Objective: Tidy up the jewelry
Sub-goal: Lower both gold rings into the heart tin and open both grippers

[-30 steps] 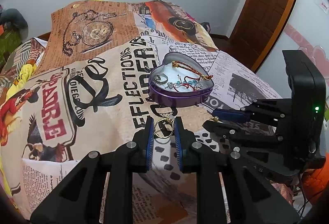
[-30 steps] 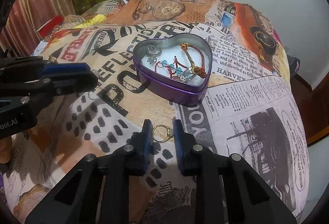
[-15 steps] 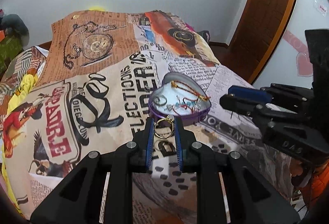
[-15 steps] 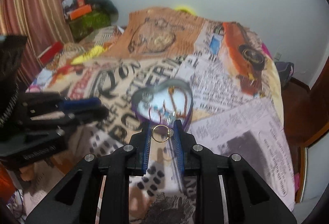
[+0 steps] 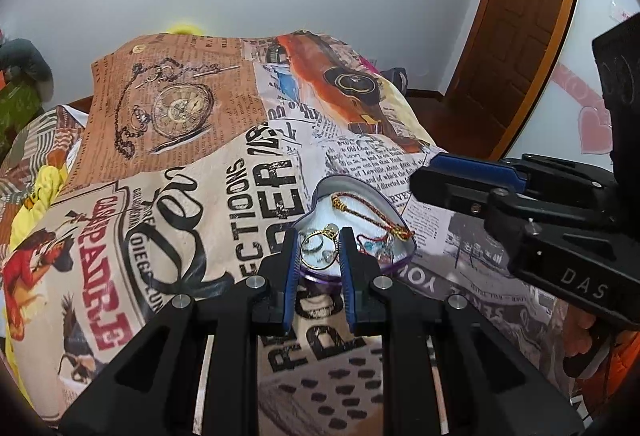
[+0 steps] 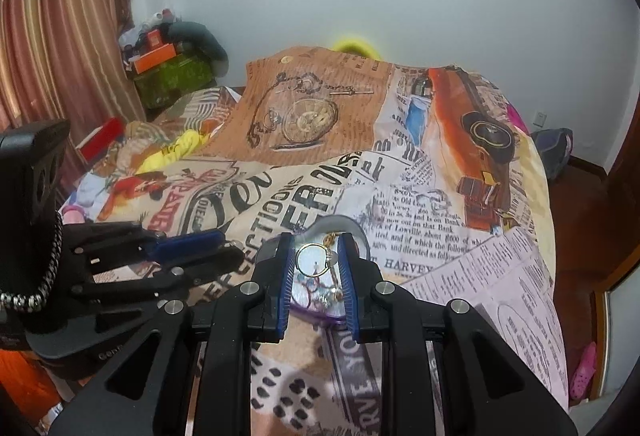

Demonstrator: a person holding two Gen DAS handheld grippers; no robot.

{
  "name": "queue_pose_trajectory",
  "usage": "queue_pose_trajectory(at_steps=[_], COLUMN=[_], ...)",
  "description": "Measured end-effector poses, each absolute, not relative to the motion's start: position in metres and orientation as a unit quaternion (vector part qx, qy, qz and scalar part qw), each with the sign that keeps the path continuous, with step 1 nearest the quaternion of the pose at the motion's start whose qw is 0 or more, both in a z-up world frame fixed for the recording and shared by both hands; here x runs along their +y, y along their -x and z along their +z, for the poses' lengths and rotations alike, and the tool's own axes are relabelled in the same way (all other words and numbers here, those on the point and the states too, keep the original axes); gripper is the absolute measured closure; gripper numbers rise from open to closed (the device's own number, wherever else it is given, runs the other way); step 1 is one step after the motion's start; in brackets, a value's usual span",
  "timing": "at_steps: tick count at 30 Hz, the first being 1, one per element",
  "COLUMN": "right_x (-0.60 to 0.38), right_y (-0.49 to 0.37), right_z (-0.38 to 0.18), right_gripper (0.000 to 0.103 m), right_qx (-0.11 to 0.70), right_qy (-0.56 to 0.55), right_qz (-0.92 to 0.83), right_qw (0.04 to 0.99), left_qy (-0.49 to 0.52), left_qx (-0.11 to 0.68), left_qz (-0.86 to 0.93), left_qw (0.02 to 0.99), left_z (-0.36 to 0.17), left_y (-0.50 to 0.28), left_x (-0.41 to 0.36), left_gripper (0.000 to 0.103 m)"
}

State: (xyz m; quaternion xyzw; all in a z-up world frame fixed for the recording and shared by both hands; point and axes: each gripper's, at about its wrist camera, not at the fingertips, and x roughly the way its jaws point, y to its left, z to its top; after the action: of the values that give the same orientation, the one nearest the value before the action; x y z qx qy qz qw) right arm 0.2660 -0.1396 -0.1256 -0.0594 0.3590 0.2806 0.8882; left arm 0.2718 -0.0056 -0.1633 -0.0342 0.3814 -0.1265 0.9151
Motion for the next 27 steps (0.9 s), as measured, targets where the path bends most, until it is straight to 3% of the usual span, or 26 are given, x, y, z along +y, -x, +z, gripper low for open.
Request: queue_pose_trajectory(at_steps=[25,27], right_x=[-0.129,-0.130], right_y=[-0.308,-0.309], right_z=[-0.156,-0.156], right_gripper=[0.083,0.077], right_qx=[0.411,0.417], right_qy=[0.038,0.034], right_qz=[0.297,0.297], right_qw=[0.861,0.858], left_qy=[0.031,0.034], left_qx=[0.416,0.417], left_qz=[-0.127,-0.127], left_qw=[0.900,0.899], left_z=[-0.192,-0.191], left_y=[-0.304,-0.302], left_x=[-0.013,-0.012], left_gripper=[0.085,0.085])
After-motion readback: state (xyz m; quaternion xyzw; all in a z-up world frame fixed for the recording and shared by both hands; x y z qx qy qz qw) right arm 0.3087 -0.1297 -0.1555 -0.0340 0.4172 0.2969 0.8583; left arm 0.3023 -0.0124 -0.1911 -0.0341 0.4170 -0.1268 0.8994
